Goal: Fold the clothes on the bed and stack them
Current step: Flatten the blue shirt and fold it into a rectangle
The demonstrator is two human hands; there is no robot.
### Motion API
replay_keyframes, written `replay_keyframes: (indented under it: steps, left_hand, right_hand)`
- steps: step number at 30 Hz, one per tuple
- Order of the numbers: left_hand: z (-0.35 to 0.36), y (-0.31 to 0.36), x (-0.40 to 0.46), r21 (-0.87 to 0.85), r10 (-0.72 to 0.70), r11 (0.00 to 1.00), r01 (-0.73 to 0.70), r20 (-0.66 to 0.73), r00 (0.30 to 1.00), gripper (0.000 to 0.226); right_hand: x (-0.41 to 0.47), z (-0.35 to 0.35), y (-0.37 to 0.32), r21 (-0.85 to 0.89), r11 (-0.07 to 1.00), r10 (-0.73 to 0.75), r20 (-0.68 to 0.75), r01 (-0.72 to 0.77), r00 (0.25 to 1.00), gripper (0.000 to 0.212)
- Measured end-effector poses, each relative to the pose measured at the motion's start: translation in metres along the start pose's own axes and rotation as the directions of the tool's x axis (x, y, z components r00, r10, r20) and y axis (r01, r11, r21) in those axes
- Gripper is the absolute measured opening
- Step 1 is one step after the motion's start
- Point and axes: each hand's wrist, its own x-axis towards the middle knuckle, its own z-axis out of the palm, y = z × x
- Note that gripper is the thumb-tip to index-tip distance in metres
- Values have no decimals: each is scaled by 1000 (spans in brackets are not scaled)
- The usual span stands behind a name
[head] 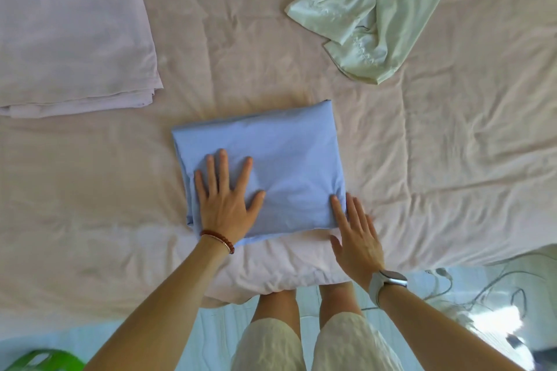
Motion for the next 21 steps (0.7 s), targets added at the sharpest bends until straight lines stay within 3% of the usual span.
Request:
replay_keyframes:
  steps: [3, 5, 7, 10, 12, 14, 17, 21]
  left_hand:
    - [-2, -5, -2, -63, -96, 993, 95, -9, 995, 65]
    - [-8, -7, 0, -204, -249, 950, 235, -45, 967, 66]
    - [-15, -14, 2, -395, -467, 815, 423, -16, 884, 66]
    - [-25, -37, 8, -688, -644, 500, 526, 110, 757, 42]
    - [-30, -49, 14, -713, -629, 414, 566, 226, 744, 28]
    - [-30, -57, 17, -739, -539, 364, 567, 330, 775, 18]
    - [-30, -64, 18, -804, -425, 207, 558, 440, 791, 9]
    - [-25, -59, 16, -826, -464, 184, 532, 404, 788, 11]
  right_hand:
    - [-8, -7, 6, 25, 999, 24, -120, -21, 992, 81]
    - [-6, -13, 4, 68, 998, 21, -260, -4, 965, 69]
    - [5, -24, -3, 206, 978, 117, -364, -42, 924, 49]
    - [43, -44, -16, 582, 802, 316, -223, -134, 922, 34]
    - [71, -58, -24, 687, 705, 320, -87, -176, 943, 34]
    - [93, -69, -31, 755, 631, 268, 5, -180, 963, 36]
    - [108, -75, -32, 815, 538, 219, 110, -214, 970, 38]
    - [105, -77, -31, 823, 524, 210, 123, -218, 970, 39]
